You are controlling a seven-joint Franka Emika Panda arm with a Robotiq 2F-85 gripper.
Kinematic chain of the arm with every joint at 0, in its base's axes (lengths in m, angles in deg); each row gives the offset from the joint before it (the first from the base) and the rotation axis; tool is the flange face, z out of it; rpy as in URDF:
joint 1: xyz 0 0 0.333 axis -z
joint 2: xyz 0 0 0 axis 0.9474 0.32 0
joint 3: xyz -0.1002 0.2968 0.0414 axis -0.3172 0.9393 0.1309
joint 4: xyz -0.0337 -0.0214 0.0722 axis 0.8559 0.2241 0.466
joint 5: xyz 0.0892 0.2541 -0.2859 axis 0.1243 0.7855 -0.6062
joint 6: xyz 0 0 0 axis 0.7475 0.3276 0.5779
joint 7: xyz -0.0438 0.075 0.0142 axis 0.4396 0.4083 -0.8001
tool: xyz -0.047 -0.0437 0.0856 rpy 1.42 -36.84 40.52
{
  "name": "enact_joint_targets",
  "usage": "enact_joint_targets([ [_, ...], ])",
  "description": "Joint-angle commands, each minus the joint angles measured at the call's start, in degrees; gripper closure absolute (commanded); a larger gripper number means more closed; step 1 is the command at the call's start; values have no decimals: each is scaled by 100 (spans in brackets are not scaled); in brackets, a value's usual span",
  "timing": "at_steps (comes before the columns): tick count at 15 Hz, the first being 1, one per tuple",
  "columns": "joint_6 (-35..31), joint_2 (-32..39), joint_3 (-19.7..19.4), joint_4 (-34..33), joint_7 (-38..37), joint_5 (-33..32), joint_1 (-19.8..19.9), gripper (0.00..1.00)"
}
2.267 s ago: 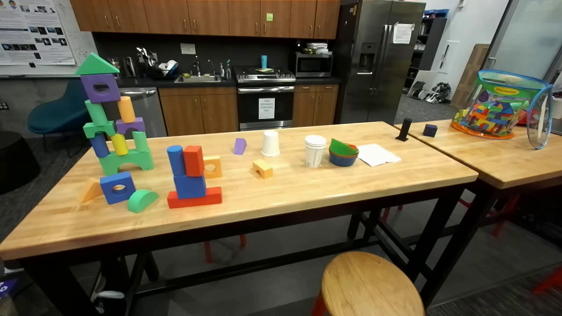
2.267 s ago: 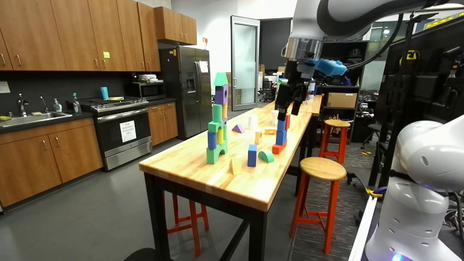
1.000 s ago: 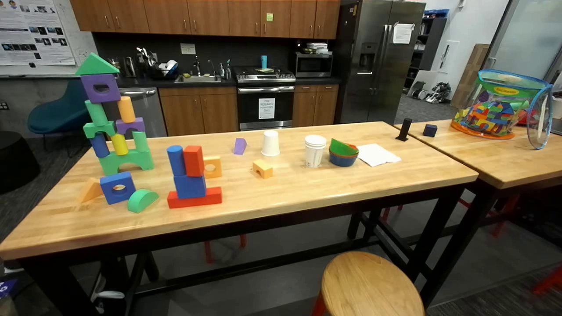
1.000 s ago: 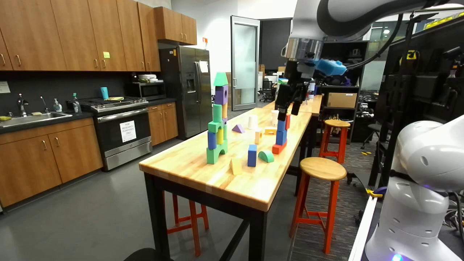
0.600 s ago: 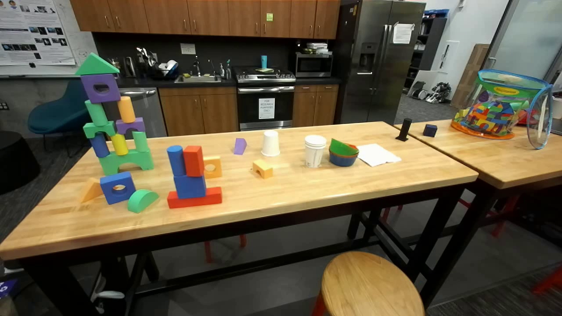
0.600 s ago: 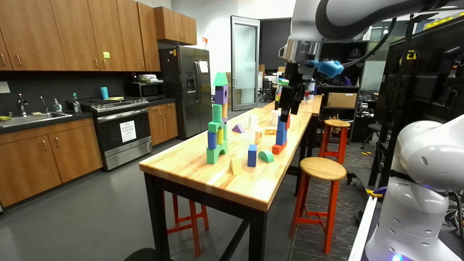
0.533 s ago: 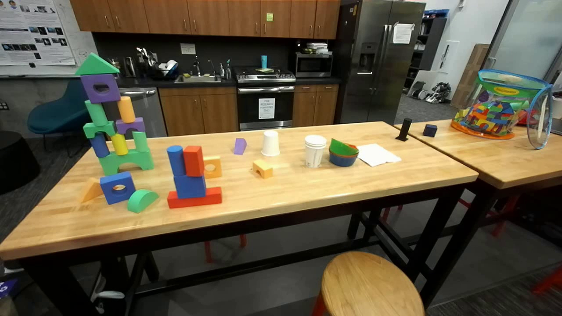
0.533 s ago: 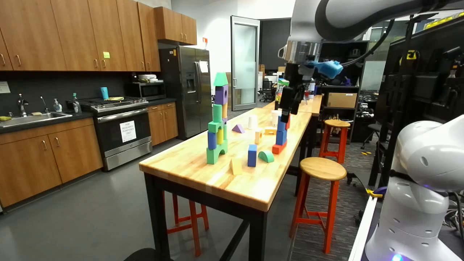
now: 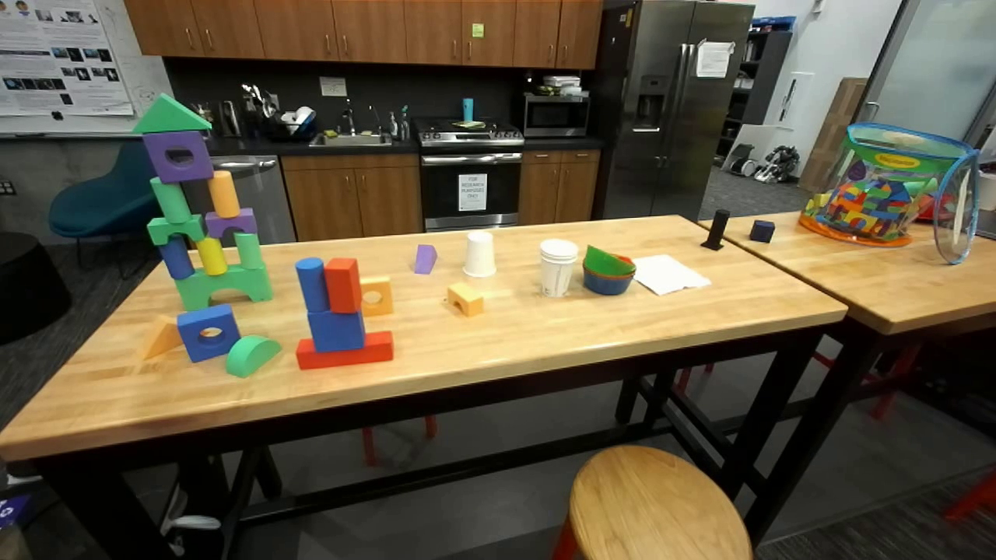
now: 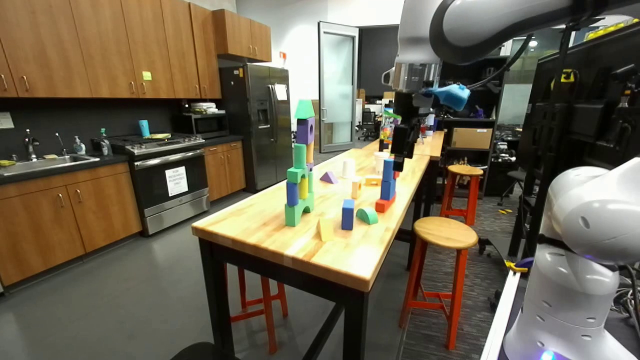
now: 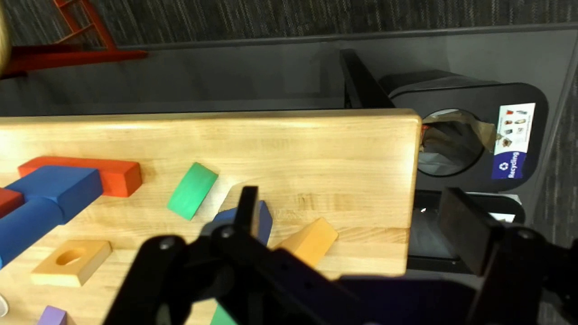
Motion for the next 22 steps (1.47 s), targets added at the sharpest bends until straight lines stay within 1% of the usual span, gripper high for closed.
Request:
enact_joint_targets([
  [1, -252, 457, -72, -265, -468, 140, 104, 0],
  [6, -796, 772, 39, -332, -1758, 530, 409, 0],
  [7, -889, 788, 73, -320, -1902, 582, 425, 0],
  [8, -977, 780, 94, -315, -1787, 521, 376, 0],
  [9, -771, 793, 177, -388, -1390, 185, 300, 0],
  [10, -877, 709, 50, -236, -1546, 385, 343, 0],
  [14, -862, 731, 176, -282, -1473, 265, 292, 0],
  [16, -883, 780, 220, -282, -1666, 393, 285, 0],
  [18, -845, 917, 296, -371, -2306, 754, 380, 0],
  [22, -1303, 1098, 540, -317, -3431, 1142, 554, 0],
])
